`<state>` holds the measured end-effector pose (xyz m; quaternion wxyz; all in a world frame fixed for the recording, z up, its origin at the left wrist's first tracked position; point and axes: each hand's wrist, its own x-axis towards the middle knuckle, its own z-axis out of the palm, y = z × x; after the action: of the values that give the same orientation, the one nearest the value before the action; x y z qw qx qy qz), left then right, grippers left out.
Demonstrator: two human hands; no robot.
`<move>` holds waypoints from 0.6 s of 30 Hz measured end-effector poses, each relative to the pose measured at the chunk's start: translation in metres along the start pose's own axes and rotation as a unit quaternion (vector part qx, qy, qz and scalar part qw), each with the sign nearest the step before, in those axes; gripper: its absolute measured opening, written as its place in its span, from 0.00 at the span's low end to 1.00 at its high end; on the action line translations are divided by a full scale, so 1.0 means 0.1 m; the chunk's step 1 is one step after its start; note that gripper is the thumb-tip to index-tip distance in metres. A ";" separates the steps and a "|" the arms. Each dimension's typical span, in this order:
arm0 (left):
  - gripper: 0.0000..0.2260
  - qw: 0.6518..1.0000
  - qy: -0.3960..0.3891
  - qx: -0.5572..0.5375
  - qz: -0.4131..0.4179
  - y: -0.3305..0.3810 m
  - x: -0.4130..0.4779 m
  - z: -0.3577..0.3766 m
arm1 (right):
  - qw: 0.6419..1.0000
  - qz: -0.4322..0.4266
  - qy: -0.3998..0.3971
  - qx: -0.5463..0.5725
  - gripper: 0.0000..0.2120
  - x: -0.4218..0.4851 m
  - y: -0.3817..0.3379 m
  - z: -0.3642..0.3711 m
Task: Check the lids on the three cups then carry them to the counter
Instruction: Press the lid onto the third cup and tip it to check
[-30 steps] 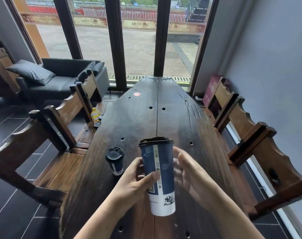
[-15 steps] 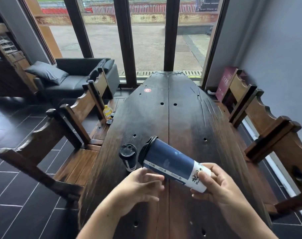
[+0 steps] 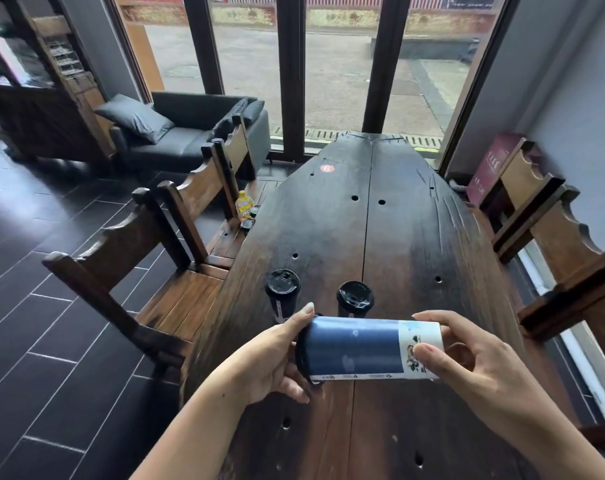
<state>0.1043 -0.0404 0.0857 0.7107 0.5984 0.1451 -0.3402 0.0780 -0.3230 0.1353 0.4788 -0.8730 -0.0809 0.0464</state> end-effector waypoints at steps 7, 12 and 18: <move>0.32 0.999 -0.024 -0.021 0.027 -0.05 -0.01 0.00 | 1.000 0.016 0.004 -0.008 0.28 -0.04 -0.04 0.02; 0.31 0.997 -0.041 -0.051 0.047 -0.10 0.00 0.02 | 1.000 0.021 0.014 0.011 0.37 -0.06 -0.10 -0.02; 0.31 0.989 -0.074 -0.108 0.068 -0.21 0.02 0.03 | 0.997 0.054 0.019 0.045 0.34 -0.05 -0.11 -0.06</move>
<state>0.0914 -0.0450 0.0691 0.8014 0.4999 0.0868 -0.3167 0.0727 -0.3228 0.1479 0.5157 -0.8544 -0.0220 0.0588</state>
